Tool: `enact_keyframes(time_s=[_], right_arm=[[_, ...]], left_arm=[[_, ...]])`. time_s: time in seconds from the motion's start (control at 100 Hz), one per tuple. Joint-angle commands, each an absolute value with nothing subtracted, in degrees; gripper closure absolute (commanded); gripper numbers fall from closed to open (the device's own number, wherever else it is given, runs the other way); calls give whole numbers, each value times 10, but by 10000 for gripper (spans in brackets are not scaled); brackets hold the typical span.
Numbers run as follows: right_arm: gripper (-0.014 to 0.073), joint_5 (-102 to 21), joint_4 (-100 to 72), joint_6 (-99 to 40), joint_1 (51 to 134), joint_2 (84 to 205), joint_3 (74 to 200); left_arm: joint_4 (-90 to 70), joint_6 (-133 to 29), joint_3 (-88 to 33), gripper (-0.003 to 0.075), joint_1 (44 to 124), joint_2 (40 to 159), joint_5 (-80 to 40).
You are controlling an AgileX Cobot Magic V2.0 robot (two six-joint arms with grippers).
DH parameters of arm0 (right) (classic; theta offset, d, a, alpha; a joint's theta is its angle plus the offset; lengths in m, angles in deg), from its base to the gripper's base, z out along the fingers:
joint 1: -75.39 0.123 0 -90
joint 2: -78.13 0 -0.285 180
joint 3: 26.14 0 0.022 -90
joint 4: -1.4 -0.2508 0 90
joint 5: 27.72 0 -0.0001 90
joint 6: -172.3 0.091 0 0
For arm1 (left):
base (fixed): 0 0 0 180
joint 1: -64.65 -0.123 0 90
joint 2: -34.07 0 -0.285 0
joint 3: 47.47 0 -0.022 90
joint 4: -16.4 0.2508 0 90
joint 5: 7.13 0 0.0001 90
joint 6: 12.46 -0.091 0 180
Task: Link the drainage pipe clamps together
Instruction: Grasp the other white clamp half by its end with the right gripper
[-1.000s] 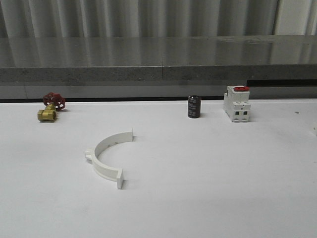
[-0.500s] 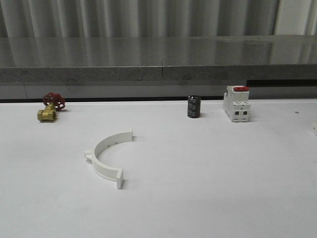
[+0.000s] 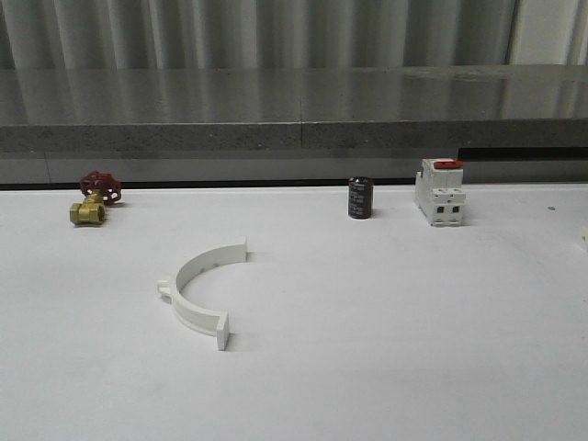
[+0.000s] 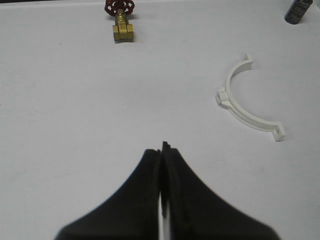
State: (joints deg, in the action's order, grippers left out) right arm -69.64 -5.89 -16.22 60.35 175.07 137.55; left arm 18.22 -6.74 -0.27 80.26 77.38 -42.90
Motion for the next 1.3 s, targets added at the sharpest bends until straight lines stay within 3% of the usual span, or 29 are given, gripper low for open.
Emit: enact_keyframes(time_s=[0.0, 0.41, 0.88, 0.95, 1.19, 1.29], right_arm=[[106, -660, -62, -180, 583, 1761, 1407], [106, -609, -64, -225, 575, 1874, 1434], [116, -616, -65, -244, 576, 1907, 1434], [179, -618, -69, -249, 576, 1907, 1434], [541, -624, -75, -249, 576, 1907, 1434], [619, -621, -79, -249, 576, 1907, 1434]], left_arm=[[179, -67, -17, 741, 807, 774, -391], [179, -67, -17, 741, 807, 774, -390], [179, -67, -17, 741, 807, 774, -388], [179, -67, -17, 741, 807, 774, -388], [179, -67, -17, 741, 807, 774, -388], [179, -67, -17, 741, 807, 774, -388]])
